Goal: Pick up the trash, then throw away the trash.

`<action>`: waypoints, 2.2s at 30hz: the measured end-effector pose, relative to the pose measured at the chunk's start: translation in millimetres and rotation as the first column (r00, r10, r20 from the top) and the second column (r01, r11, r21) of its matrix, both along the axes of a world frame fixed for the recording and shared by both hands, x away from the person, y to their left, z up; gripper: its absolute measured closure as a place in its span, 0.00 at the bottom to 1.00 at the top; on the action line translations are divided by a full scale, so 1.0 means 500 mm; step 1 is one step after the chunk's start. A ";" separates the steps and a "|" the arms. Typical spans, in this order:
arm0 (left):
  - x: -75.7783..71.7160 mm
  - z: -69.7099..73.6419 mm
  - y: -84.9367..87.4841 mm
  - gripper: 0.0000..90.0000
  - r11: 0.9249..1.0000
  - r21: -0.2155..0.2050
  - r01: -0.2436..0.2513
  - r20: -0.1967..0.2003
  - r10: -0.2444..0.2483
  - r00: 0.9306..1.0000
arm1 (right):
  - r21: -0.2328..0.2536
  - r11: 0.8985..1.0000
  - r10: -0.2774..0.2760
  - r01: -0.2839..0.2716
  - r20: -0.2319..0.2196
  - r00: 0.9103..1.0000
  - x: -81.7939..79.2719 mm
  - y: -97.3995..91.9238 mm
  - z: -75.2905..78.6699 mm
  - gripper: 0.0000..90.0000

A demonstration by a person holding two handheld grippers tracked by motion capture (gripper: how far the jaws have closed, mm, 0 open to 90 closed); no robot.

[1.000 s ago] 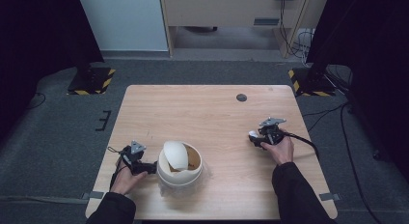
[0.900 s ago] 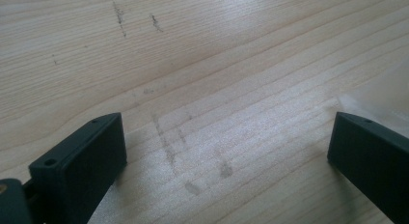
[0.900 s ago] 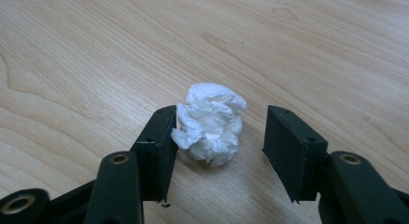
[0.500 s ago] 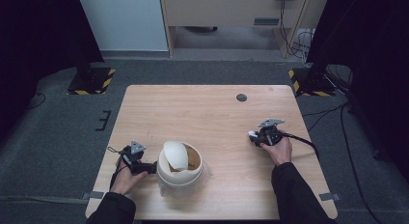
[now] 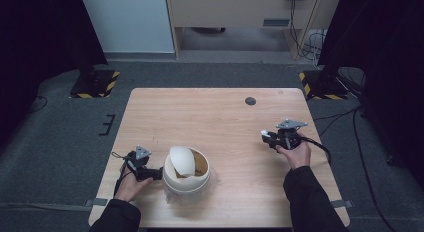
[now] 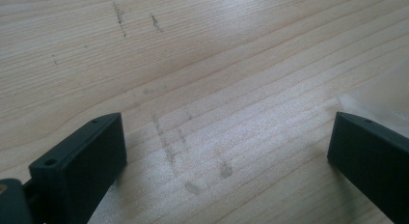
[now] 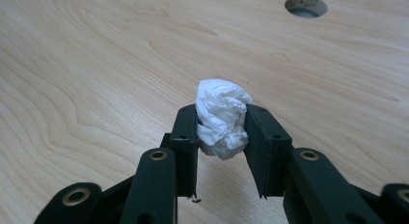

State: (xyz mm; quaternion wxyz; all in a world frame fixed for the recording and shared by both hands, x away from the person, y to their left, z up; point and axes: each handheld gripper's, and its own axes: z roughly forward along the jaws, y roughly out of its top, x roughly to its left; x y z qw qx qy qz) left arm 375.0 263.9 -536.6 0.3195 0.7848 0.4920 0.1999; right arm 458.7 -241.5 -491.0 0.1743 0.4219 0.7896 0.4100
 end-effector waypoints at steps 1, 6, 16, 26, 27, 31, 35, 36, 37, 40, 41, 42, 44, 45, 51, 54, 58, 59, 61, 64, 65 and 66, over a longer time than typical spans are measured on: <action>0.000 0.000 0.000 0.00 1.000 0.000 0.000 0.000 0.000 1.000 | 0.007 1.000 0.002 -0.002 0.008 1.000 -0.002 -0.003 0.004 0.74; 0.000 0.000 0.000 0.00 1.000 0.000 0.000 0.000 0.000 1.000 | 0.024 1.000 -0.002 0.001 0.021 1.000 -0.006 -0.009 0.016 0.74; 0.000 0.000 0.000 0.00 1.000 -0.001 0.000 0.000 0.000 1.000 | 0.069 0.998 0.005 -0.010 0.073 0.997 -0.010 -0.008 0.050 0.74; 0.000 0.000 0.000 0.00 1.000 0.000 0.000 0.000 0.000 1.000 | 0.133 0.990 0.020 -0.041 0.154 0.988 -0.024 -0.006 0.104 0.74; 0.000 0.000 0.000 0.00 1.000 0.000 0.000 0.000 0.000 1.000 | 0.135 0.990 0.022 -0.044 0.160 0.987 -0.026 -0.006 0.110 0.74; 0.000 0.000 0.000 0.00 1.000 -0.001 -0.001 -0.001 0.001 1.000 | 0.158 0.986 0.030 -0.061 0.187 0.982 -0.033 -0.007 0.132 0.75; 0.000 0.000 0.000 0.00 1.000 0.000 -0.001 0.000 0.001 1.000 | 0.177 0.982 0.032 -0.070 0.211 0.977 -0.039 -0.009 0.152 0.75; 0.000 0.000 0.000 0.00 1.000 0.000 -0.001 -0.001 0.001 1.000 | 0.177 0.982 0.032 -0.070 0.211 0.977 -0.039 -0.009 0.152 0.75; 0.000 0.000 0.000 0.00 1.000 0.000 -0.001 0.000 0.001 1.000 | 0.180 0.981 0.033 -0.073 0.216 0.976 -0.040 -0.009 0.155 0.75; 0.000 0.000 0.000 0.00 1.000 0.000 -0.001 0.000 0.001 1.000 | 0.205 0.975 0.039 -0.088 0.232 0.972 -0.044 -0.009 0.167 0.75; 0.000 0.000 0.000 0.00 1.000 0.000 -0.001 0.000 0.001 1.000 | 0.206 0.974 0.042 -0.092 0.237 0.971 -0.045 -0.008 0.172 0.75; 0.000 0.000 0.000 0.00 1.000 0.000 -0.001 0.000 0.001 1.000 | 0.209 0.973 0.047 -0.100 0.245 0.968 -0.047 -0.007 0.177 0.75; 0.000 0.000 -0.001 0.00 1.000 0.000 -0.002 0.000 0.002 1.000 | 0.224 0.968 0.056 -0.117 0.260 0.964 -0.050 -0.003 0.187 0.75; 0.000 0.000 -0.001 0.00 1.000 0.000 -0.002 -0.001 0.002 1.000 | 0.229 0.965 0.062 -0.125 0.266 0.962 -0.053 -0.001 0.191 0.75; 0.000 0.000 -0.001 0.00 1.000 0.000 -0.003 0.000 0.003 1.000 | 0.255 0.948 0.107 -0.192 0.311 0.944 -0.066 0.010 0.222 0.75; 0.000 0.000 -0.001 0.00 1.000 0.000 -0.003 0.000 0.003 1.000 | 0.258 0.944 0.117 -0.205 0.320 0.940 -0.070 0.015 0.229 0.75; 0.000 0.000 -0.001 0.00 1.000 0.000 -0.003 -0.001 0.003 1.000 | 0.267 0.931 0.151 -0.250 0.342 0.927 -0.080 0.028 0.243 0.75; 0.000 0.000 -0.001 0.00 1.000 0.000 -0.003 -0.001 0.003 1.000 | 0.270 0.927 0.158 -0.259 0.346 0.925 -0.081 0.031 0.246 0.75; 0.000 0.000 -0.001 0.00 1.000 0.000 -0.003 -0.001 0.003 1.000 | 0.279 0.922 0.162 -0.267 0.348 0.923 -0.083 0.034 0.249 0.75; 0.000 0.000 -0.001 0.00 1.000 0.000 -0.003 -0.001 0.003 1.000 | 0.271 0.918 0.183 -0.290 0.360 0.915 -0.089 0.042 0.256 0.75; 0.000 0.000 -0.001 0.00 1.000 0.000 -0.003 -0.001 0.003 1.000 | 0.273 0.915 0.188 -0.297 0.362 0.913 -0.091 0.045 0.258 0.75; 0.000 0.000 -0.001 0.00 1.000 0.000 -0.004 -0.001 0.004 1.000 | 0.270 0.913 0.196 -0.305 0.365 0.910 -0.093 0.048 0.260 0.75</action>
